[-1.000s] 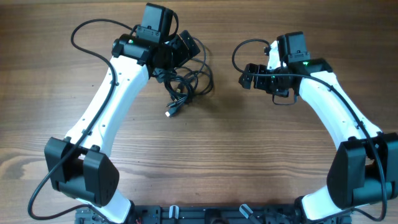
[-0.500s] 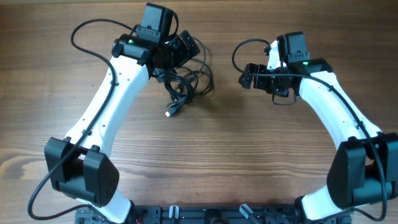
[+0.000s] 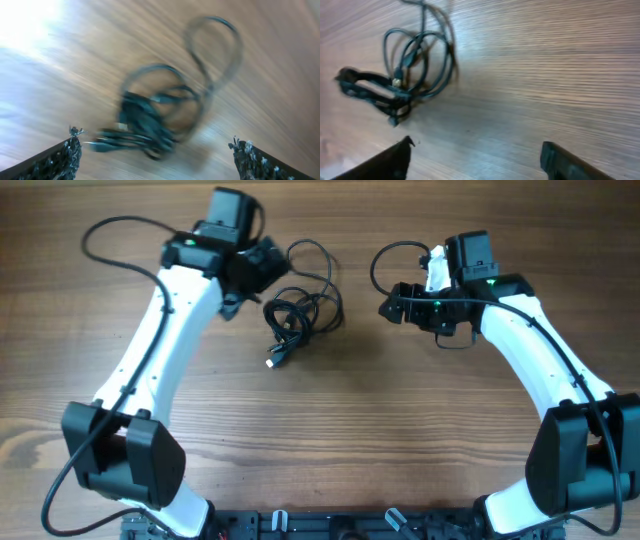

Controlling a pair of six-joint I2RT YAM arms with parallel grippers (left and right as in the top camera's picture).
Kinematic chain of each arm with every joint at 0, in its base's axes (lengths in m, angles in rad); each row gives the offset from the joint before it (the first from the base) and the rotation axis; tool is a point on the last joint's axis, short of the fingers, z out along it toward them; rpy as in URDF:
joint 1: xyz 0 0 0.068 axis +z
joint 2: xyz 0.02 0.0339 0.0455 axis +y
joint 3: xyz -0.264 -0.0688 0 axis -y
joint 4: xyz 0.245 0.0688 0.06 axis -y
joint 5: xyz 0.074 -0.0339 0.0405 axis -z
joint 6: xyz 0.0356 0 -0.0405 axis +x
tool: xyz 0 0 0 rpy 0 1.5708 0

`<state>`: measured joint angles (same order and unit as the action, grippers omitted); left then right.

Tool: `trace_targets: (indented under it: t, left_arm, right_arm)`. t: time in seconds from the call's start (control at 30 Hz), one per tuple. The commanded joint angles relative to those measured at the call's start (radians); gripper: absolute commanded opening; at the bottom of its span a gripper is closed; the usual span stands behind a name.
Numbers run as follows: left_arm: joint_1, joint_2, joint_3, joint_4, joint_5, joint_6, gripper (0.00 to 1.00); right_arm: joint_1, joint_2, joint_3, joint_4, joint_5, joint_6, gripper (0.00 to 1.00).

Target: Untangle cables

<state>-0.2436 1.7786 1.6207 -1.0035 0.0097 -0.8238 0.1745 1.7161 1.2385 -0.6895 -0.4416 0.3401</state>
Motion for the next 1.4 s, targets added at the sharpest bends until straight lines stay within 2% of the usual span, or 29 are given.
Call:
trace_targets:
  t: [0.0,0.07,0.13,0.3,0.33,0.43,0.57,0.67,0.77,0.97,1.0,1.03,1.07,1.13,1.17,1.2,1.23,1.27,1.37]
  left_arm:
    - [0.073,0.001,-0.012,-0.038,-0.116,0.013,1.00]
    - [0.097,0.002,-0.034,-0.035,-0.124,0.013,1.00]
    - [0.117,0.002,-0.058,-0.033,-0.124,0.013,1.00]
    - [0.141,0.002,-0.132,0.023,-0.124,0.013,1.00]
    - [0.142,0.002,-0.147,0.029,-0.124,0.013,1.00]
    - [0.146,0.002,-0.196,0.031,-0.189,0.013,1.00]
    - [0.175,0.003,-0.229,0.078,-0.224,0.013,1.00]
    - [0.199,0.004,-0.230,0.091,-0.194,0.013,1.00]
    - [0.212,0.004,-0.230,0.091,-0.162,0.013,1.00]
    - [0.213,0.005,-0.230,0.098,-0.156,0.013,1.00]
    - [0.213,0.005,-0.230,0.100,-0.156,0.013,1.00]
    - [0.213,0.005,-0.230,0.103,-0.156,0.013,0.97]
    - [0.213,0.005,-0.230,0.103,-0.156,0.013,0.90]
    - [0.213,0.005,-0.230,0.103,-0.156,0.013,0.82]
    - [0.213,0.005,-0.230,0.103,-0.156,0.013,0.80]
    - [0.213,0.005,-0.230,0.103,-0.156,0.013,0.78]
    - [0.213,0.005,-0.230,0.103,-0.155,0.014,0.77]
    - [0.213,0.005,-0.230,0.103,-0.150,0.019,0.77]
    - [0.216,0.005,-0.230,0.140,-0.031,0.137,0.76]
  right_arm:
    - [0.046,-0.016,0.012,0.013,-0.087,0.024,0.57]
    - [0.086,-0.014,0.012,0.036,-0.087,0.054,0.46]
    - [0.125,-0.011,0.011,0.067,-0.087,0.092,0.46]
    - [0.243,-0.002,0.011,0.203,-0.021,0.134,0.62]
    - [0.268,0.000,0.011,0.229,0.018,0.134,0.69]
    - [0.334,0.008,0.011,0.283,0.192,0.132,0.82]
    - [0.373,0.024,0.011,0.326,0.288,0.119,0.84]
    - [0.396,0.051,0.011,0.389,0.285,0.079,0.84]
    - [0.412,0.097,0.011,0.441,0.285,0.079,0.88]
    - [0.440,0.196,0.011,0.512,0.275,0.078,0.91]
    - [0.442,0.208,0.011,0.520,0.268,0.077,0.88]
    - [0.442,0.217,0.011,0.525,0.257,0.077,0.77]
    - [0.442,0.222,0.011,0.525,0.252,0.076,0.68]
    - [0.442,0.221,0.011,0.524,0.228,0.024,0.38]
    - [0.442,0.220,0.012,0.523,0.206,-0.012,0.19]
    - [0.441,0.219,0.012,0.520,0.184,-0.032,0.08]
    - [0.441,0.219,0.012,0.517,0.172,-0.032,0.04]
    - [0.440,0.219,0.012,0.509,0.156,-0.025,0.04]
    - [0.439,0.218,0.012,0.466,0.053,-0.017,0.04]
